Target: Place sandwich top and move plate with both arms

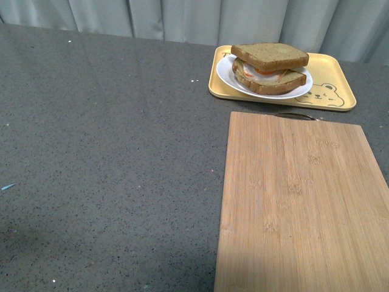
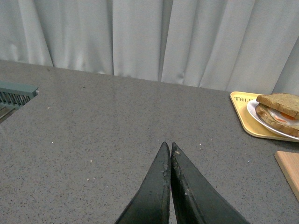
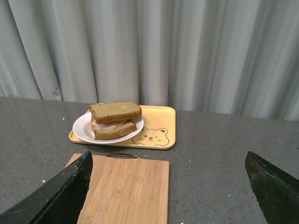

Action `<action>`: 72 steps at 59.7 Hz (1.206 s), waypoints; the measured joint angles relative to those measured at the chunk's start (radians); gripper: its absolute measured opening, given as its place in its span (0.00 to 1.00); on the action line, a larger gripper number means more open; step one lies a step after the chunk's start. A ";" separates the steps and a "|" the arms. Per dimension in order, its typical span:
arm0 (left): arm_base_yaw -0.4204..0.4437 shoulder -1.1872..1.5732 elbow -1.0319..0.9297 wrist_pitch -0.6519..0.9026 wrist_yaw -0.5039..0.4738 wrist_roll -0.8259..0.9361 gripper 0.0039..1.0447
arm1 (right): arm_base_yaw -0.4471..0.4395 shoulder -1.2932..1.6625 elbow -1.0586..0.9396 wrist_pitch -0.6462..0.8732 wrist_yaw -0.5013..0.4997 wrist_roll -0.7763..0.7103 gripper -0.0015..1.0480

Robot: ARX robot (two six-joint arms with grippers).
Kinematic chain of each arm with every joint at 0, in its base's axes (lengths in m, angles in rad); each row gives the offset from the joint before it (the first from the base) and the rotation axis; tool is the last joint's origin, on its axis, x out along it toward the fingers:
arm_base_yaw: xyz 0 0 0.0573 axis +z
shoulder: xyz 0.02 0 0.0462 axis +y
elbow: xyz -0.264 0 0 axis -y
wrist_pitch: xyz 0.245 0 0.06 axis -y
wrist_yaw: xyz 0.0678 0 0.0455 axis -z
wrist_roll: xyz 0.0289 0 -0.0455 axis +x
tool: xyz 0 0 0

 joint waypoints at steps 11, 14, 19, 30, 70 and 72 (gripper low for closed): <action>0.000 -0.147 -0.009 -0.126 0.000 0.000 0.03 | 0.000 0.000 0.000 0.000 0.000 0.000 0.91; 0.000 -0.198 -0.009 -0.171 0.000 0.000 0.03 | 0.000 0.000 0.000 0.000 0.000 0.000 0.91; 0.000 -0.249 -0.010 -0.216 0.000 0.000 0.03 | 0.000 0.000 0.000 0.000 0.000 0.000 0.91; 0.000 -0.352 -0.010 -0.314 0.000 0.000 0.03 | 0.000 0.000 0.000 0.000 0.000 0.000 0.91; 0.000 -0.626 -0.010 -0.579 0.000 0.000 0.03 | 0.000 0.000 0.000 0.000 0.000 0.000 0.91; 0.000 -0.633 -0.010 -0.587 0.000 0.000 0.03 | 0.000 0.000 0.000 0.000 0.000 0.000 0.91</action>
